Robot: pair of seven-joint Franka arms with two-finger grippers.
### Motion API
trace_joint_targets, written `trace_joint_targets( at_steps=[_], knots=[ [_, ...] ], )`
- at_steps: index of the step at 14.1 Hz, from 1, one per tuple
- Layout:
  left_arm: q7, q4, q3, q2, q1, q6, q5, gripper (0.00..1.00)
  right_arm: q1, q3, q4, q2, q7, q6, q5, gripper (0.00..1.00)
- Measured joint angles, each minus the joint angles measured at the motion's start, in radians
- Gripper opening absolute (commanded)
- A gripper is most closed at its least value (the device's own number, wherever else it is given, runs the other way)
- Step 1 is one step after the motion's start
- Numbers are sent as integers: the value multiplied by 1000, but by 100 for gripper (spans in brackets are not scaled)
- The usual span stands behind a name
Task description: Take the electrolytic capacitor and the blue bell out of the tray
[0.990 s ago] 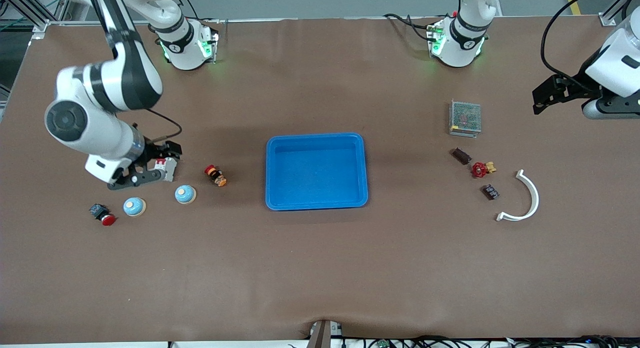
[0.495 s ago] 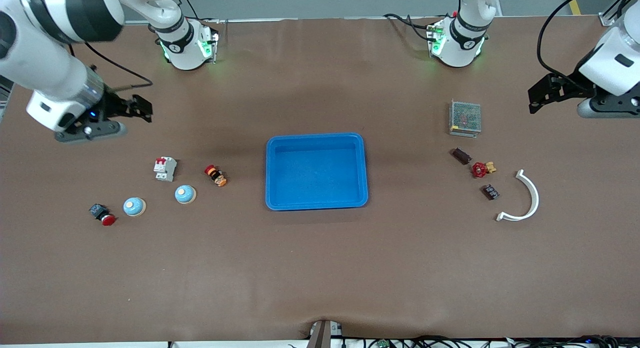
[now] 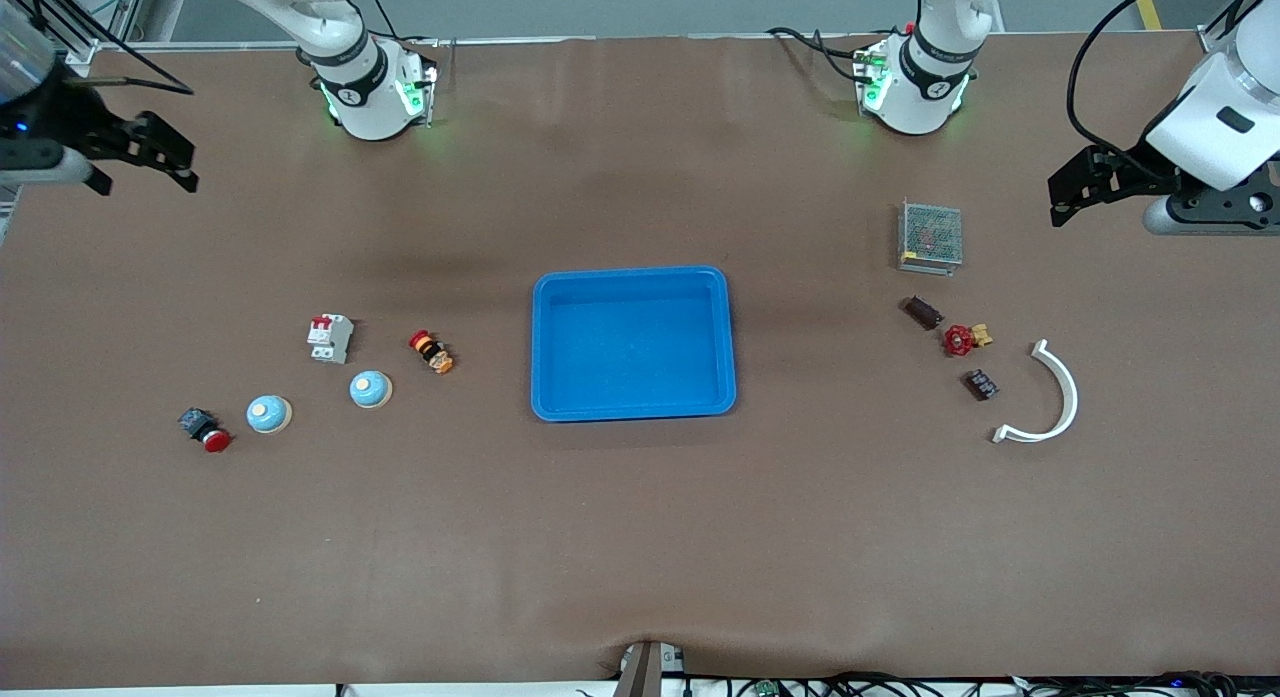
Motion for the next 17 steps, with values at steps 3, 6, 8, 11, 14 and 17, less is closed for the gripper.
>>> trace_joint_targets(
  at_steps=[3,6,8,11,14,17],
  knots=[
    [0,0,0,0,0,0,0,100,-2,-13,27,-2,0,23,0,100],
    [0,0,1,0,2,-1,0,100,-2,-13,68,28,0,38,0,100],
    [0,1,2,0,3,-1,0,100,-2,-13,104,67,0,40,0,100],
    [0,6,3,2,5,-1,0,100,-2,-13,130,102,0,40,0,100],
    [0,26,6,14,9,-1,0,100,-2,-13,135,105,0,39,0,100],
    [0,31,7,19,9,-1,0,100,-2,-13,137,105,0,38,0,100]
  ],
)
